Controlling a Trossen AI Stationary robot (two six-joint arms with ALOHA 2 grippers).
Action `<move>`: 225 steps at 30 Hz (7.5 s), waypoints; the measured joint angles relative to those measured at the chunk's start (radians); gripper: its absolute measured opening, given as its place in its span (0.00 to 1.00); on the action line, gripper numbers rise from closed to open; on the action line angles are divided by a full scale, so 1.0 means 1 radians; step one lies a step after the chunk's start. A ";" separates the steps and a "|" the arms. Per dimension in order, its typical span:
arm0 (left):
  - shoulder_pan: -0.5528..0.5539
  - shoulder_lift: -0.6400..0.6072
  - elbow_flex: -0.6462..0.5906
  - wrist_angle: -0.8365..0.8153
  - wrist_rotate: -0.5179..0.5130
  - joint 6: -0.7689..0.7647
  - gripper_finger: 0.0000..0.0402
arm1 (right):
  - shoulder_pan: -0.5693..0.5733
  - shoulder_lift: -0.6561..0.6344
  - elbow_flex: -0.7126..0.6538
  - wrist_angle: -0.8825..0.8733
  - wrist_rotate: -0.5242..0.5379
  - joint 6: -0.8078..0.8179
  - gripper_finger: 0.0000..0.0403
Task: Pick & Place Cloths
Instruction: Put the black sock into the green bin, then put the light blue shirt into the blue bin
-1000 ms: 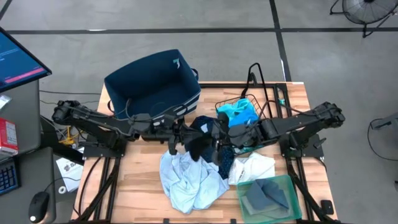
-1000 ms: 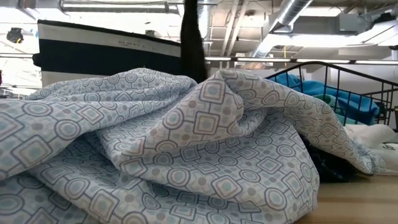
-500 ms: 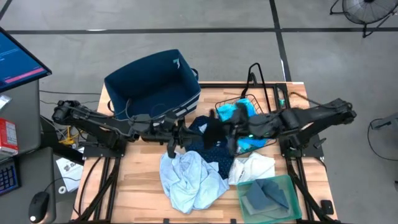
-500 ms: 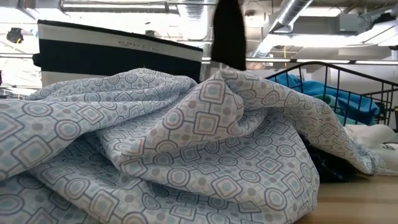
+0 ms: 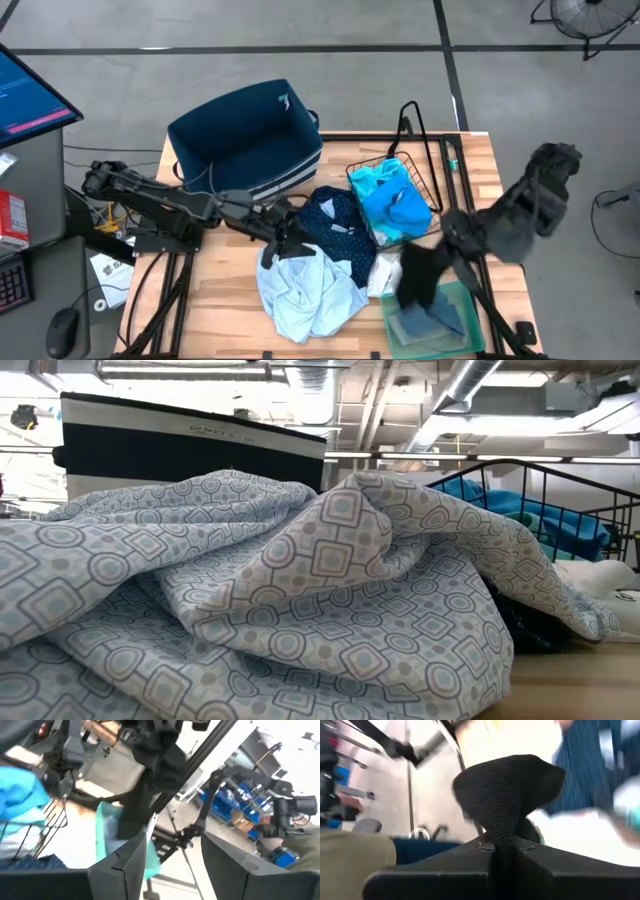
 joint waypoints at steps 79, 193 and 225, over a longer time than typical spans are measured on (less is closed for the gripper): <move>-0.001 -0.001 0.000 -0.055 -0.054 0.072 0.36 | 0.303 0.383 -0.677 0.459 -0.343 0.574 0.58; -0.268 -0.276 -0.171 0.381 -0.467 0.196 0.01 | -0.109 0.127 -0.533 0.707 -0.240 -0.081 0.73; -0.101 -0.309 -0.014 0.597 -0.169 0.434 0.01 | -0.563 0.145 -0.395 1.334 -0.255 -0.820 0.73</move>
